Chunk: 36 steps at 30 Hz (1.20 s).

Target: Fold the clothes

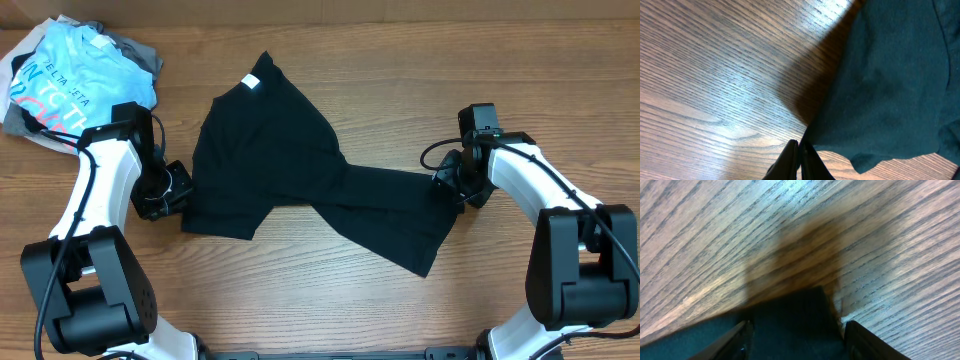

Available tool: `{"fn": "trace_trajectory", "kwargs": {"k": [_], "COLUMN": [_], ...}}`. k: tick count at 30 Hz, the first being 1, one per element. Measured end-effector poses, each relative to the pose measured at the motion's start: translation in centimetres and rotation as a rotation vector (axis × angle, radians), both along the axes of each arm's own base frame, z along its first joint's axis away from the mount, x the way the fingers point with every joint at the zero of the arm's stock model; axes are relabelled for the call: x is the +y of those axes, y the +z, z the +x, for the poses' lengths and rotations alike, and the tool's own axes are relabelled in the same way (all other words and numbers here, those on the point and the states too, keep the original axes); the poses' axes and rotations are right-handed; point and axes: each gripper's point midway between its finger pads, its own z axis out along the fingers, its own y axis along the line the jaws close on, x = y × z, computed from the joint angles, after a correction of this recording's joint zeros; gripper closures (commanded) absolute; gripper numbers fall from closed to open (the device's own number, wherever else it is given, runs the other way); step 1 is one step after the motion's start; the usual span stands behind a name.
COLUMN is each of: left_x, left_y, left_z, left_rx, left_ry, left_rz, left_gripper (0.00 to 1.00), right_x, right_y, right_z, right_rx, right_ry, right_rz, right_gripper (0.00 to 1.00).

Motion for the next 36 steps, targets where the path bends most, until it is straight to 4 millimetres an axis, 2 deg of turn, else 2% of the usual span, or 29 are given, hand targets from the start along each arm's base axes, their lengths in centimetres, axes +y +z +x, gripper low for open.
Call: {"fn": "trace_trajectory", "kwargs": {"k": [2, 4, 10, 12, 19, 23, 25, 28, 31, 32, 33, 36], "left_x": [0.0, 0.0, 0.1, 0.1, -0.1, -0.2, -0.2, -0.1, -0.2, -0.4, -0.5, -0.9], "left_y": [0.0, 0.0, 0.0, 0.0, 0.1, 0.7, 1.5, 3.4, 6.8, 8.8, 9.3, 12.9], "left_z": [0.0, 0.0, 0.0, 0.0, -0.8, -1.2, -1.0, -0.8, -0.6, -0.5, -0.5, -0.9], "left_rx": [0.0, 0.0, 0.001, 0.0, 0.031, 0.05, 0.033, -0.024, -0.14, -0.212, -0.232, -0.361], "left_ry": [0.0, 0.0, -0.001, -0.001, -0.004, -0.009, -0.012, -0.021, -0.024, -0.025, -0.026, -0.031], "left_rz": [0.0, 0.0, 0.003, 0.004, -0.003, -0.008, -0.004, 0.008, 0.022, 0.025, 0.028, 0.035], "left_gripper": [0.92, 0.92, 0.96, 0.96, 0.96, 0.96, 0.96, 0.96, 0.96, 0.96, 0.96, 0.96], "right_x": [0.0, 0.1, 0.1, 0.1, -0.2, -0.3, -0.4, -0.4, -0.4, -0.4, -0.4, -0.4], "right_y": [0.0, 0.0, 0.1, 0.1, 0.0, 0.7, 1.7, 4.2, 7.8, 9.7, 10.4, 14.0], "right_z": [0.0, 0.0, 0.4, 0.5, -0.4, -0.7, -0.5, -0.2, 0.2, 0.2, 0.2, -0.2], "right_rx": [0.0, 0.0, -0.015, -0.019, 0.015, 0.039, 0.029, -0.018, -0.102, -0.149, -0.17, -0.264], "right_ry": [0.0, 0.001, 0.004, 0.004, -0.026, -0.036, -0.038, -0.041, -0.042, -0.043, -0.043, -0.044], "right_rz": [0.003, 0.004, 0.007, 0.007, -0.009, -0.015, -0.017, -0.015, -0.01, -0.006, -0.005, 0.002], "right_gripper": [0.38, 0.44, 0.79, 0.94, 0.96, 0.96, 0.96, 0.96, 0.96, 0.96, 0.96, 0.96]}}
